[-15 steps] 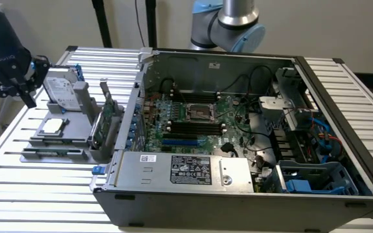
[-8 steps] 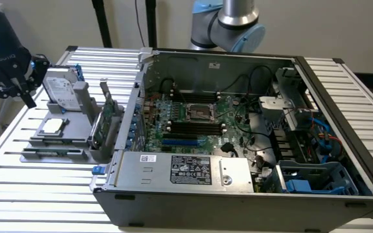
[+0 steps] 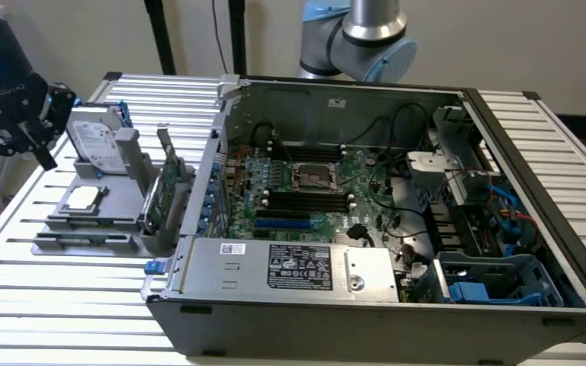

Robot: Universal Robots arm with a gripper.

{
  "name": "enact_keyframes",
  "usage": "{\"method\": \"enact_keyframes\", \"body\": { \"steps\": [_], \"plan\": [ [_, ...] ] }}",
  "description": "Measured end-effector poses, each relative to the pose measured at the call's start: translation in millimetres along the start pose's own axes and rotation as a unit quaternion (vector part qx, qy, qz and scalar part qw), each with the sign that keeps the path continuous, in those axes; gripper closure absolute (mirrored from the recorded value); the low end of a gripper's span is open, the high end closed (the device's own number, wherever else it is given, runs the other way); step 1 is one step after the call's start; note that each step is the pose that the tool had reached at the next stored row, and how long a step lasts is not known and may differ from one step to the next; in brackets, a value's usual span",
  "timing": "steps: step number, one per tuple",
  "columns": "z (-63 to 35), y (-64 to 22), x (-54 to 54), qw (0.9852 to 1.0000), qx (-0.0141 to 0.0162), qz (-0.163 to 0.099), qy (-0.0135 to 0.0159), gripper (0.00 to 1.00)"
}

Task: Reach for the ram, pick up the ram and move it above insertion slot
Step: 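Pick up the ram and move it above insertion slot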

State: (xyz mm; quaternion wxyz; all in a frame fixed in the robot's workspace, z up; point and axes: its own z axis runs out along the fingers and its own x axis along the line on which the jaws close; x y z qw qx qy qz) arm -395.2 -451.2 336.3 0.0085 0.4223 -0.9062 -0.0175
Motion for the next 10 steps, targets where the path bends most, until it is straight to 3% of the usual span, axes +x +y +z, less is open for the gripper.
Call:
{"method": "enact_keyframes", "body": {
  "steps": [5,10],
  "plan": [
    [0.0,-0.1,0.0,0.9990,0.0000,-0.045,0.0017,0.89],
    [0.0,-0.1,0.0,0.9959,0.0000,-0.091,0.0035,0.89]
  ]
}}
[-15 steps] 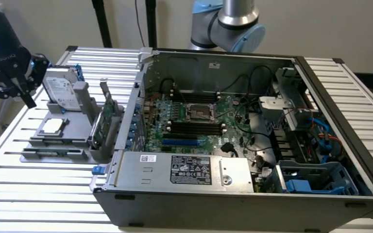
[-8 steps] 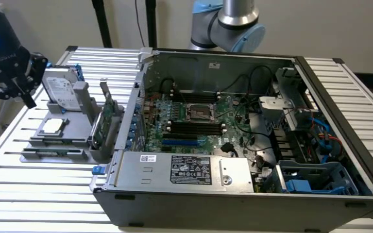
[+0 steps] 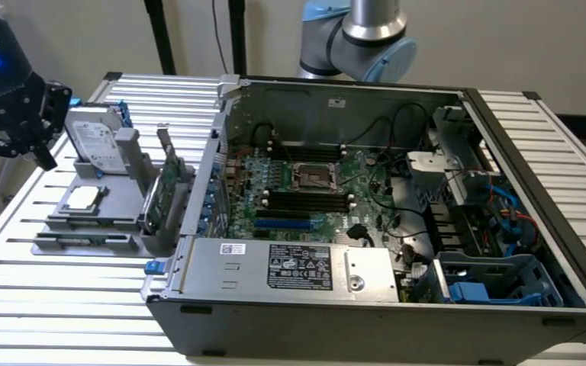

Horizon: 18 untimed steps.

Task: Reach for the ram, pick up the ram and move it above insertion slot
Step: 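Pick up the ram and move it above insertion slot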

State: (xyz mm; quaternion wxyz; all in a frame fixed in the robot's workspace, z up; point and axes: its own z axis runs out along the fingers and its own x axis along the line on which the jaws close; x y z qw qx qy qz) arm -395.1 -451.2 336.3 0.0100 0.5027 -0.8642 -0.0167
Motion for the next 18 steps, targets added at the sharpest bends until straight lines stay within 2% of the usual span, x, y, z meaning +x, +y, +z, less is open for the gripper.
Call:
{"method": "enact_keyframes", "body": {
  "steps": [5,9,14,18],
  "plan": [
    [0.0,0.0,0.0,0.9990,0.0000,-0.045,0.0018,0.89],
    [0.0,0.0,0.0,0.9967,0.0001,-0.082,0.0032,0.89],
    [0.0,0.0,0.0,0.9919,0.0003,-0.127,0.0049,0.89],
    [0.0,0.0,0.0,0.9867,0.0006,-0.163,0.0061,0.89]
  ]
}}
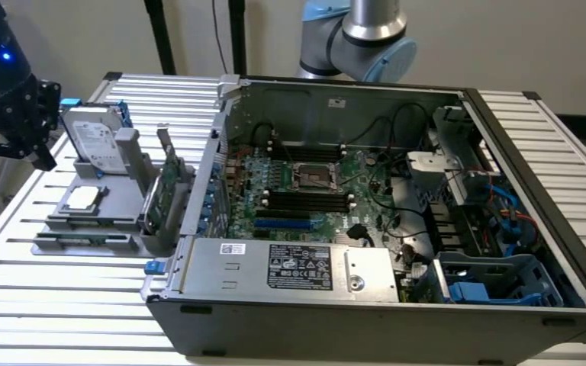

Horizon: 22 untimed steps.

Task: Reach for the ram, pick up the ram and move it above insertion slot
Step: 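Pick up the ram and move it above insertion slot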

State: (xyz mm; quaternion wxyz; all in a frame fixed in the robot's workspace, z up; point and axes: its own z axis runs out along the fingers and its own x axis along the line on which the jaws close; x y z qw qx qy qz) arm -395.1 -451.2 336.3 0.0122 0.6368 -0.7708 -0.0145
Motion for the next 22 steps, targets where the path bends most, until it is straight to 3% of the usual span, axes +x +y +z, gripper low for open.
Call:
{"method": "enact_keyframes", "body": {
  "steps": [4,8,14,16,18,19,22],
  "plan": [
    [0.0,0.0,0.0,0.9993,0.0006,-0.036,0.0012,0.89],
    [0.0,0.0,0.0,0.9974,0.0012,-0.073,0.0025,0.89],
    [0.0,0.0,0.0,0.9918,0.0024,-0.127,0.0044,0.89],
    [0.0,0.0,0.0,0.9894,0.0041,-0.145,0.0049,0.89],
    [0.0,0.0,0.0,0.9867,0.0078,-0.162,0.0053,0.89],
    [0.0,0.0,0.3,0.9862,0.0096,-0.165,0.0053,0.89],
    [0.0,0.0,0.3,0.9861,0.0096,-0.166,0.0054,0.89]
  ]
}}
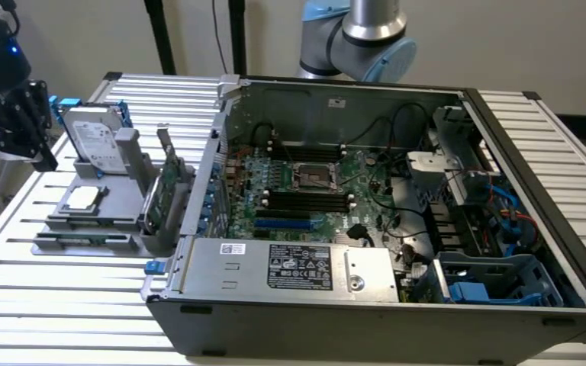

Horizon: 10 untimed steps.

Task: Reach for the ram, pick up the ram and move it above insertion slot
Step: 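Pick up the ram and move it above insertion slot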

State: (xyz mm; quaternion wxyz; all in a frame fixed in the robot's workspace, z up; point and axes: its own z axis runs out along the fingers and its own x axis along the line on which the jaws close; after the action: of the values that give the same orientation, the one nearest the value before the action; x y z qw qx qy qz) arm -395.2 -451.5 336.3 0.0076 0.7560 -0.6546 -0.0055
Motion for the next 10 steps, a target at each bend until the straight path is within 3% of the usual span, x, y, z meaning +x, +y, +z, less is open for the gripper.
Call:
{"method": "enact_keyframes", "body": {
  "steps": [3,7,10],
  "plan": [
    [-0.1,0.2,0.4,1.0000,-0.0001,0.001,0.0000,0.88],
    [1.0,0.4,2.6,1.0000,0.0000,0.009,-0.0001,0.64],
    [4.0,0.6,4.2,0.9998,0.0000,0.019,-0.0004,0.58]
  ]
}}
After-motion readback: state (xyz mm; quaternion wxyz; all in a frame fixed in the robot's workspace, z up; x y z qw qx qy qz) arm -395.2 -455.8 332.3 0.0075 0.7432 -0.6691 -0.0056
